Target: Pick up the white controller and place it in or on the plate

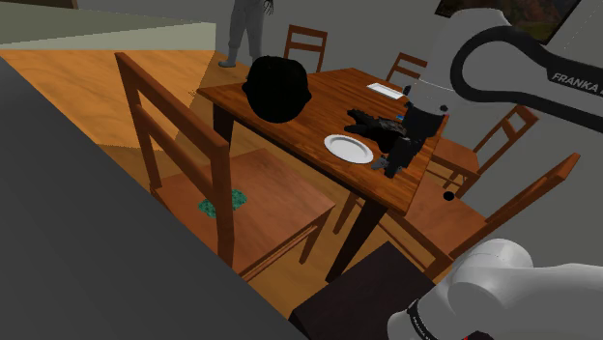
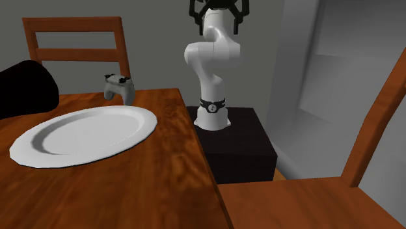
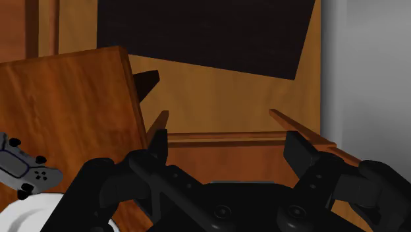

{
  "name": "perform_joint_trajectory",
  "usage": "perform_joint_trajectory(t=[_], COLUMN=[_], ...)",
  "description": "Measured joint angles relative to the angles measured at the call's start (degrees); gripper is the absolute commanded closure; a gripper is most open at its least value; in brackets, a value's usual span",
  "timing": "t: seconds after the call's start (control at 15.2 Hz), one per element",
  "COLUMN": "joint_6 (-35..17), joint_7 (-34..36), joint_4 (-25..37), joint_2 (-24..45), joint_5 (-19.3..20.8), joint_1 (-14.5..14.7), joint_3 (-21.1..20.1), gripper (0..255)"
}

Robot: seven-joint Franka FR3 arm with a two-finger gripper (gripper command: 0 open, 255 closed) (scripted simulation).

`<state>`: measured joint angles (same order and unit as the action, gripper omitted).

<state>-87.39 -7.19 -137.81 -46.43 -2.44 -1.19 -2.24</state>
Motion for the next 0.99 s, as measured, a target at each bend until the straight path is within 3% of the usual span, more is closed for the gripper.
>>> perform_joint_trajectory(t=[0.33, 0.99], joint_6=[-3.2, -17.2], joint_7=[-6.1, -25.0], joint_4=[-2.6, -4.6], joint_2=[-0.8, 5.4], joint_5=[3.6, 12.8], joint_1=[-0.8, -2.5], joint_3=[4.1, 17.5], gripper=[0, 0])
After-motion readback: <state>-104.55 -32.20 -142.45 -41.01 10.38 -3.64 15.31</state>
